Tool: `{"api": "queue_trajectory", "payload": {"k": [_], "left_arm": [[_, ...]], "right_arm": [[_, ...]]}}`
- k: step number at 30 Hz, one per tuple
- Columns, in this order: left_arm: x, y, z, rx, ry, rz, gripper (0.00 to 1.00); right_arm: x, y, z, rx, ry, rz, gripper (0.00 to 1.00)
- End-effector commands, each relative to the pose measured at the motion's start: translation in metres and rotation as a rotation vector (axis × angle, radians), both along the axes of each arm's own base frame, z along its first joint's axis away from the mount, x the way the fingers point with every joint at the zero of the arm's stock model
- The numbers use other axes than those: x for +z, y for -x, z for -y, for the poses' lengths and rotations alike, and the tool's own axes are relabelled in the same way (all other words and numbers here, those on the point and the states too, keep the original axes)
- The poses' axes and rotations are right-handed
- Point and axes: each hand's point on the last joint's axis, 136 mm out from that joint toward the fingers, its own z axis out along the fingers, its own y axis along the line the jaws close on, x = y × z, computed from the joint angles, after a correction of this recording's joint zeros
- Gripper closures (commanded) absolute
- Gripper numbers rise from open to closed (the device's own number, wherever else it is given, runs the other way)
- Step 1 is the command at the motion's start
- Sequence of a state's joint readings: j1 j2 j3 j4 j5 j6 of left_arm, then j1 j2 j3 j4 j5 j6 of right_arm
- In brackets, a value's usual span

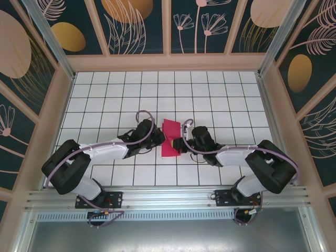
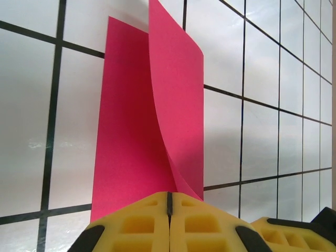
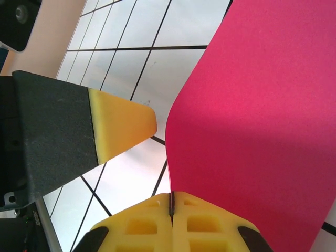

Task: Fold a paper plane with a square sheet of paper (pick it up from the middle)
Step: Fold the triangle a second time at the center of the table.

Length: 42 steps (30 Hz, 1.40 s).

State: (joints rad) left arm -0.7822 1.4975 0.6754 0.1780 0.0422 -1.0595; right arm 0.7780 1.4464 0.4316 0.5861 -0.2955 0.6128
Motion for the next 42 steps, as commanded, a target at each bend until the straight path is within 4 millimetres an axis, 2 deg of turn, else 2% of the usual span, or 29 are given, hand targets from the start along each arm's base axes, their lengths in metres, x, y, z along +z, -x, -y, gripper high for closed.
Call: {"api": "queue_trajectory", "payload": {"k": [1,9,16,24,31,42], "left_arm": [[-0.005,0.006,-0.01,0.037,-0.01,-0.011,0.93],[-0.01,0.013,-0.009,0.02,0.011,-0.031,0.95],[-0.015,0.017,-0.002,0.015,0.077,-0.056,0.97],[-0.03,0.021,0.002,0.006,0.07,-0.094,0.99],[-0.034,0.022,0.007,-0.008,0.069,-0.109,1.0],[-0.057,0.033,0.014,-0.068,0.034,-0.168,1.0]], "right_arm": [[0.018,-0.009,-0.013,-0.045,-0.037,0.022,1.0],[0.007,-0.006,-0.024,-0.073,-0.027,-0.006,1.0],[0.003,-0.006,-0.022,-0.082,-0.011,-0.004,1.0],[0.001,-0.006,-0.021,-0.085,-0.009,-0.011,1.0],[0.001,-0.008,-0.019,-0.097,-0.009,-0.01,1.0],[-0.008,-0.007,-0.012,-0.082,0.055,-0.002,1.0]]}}
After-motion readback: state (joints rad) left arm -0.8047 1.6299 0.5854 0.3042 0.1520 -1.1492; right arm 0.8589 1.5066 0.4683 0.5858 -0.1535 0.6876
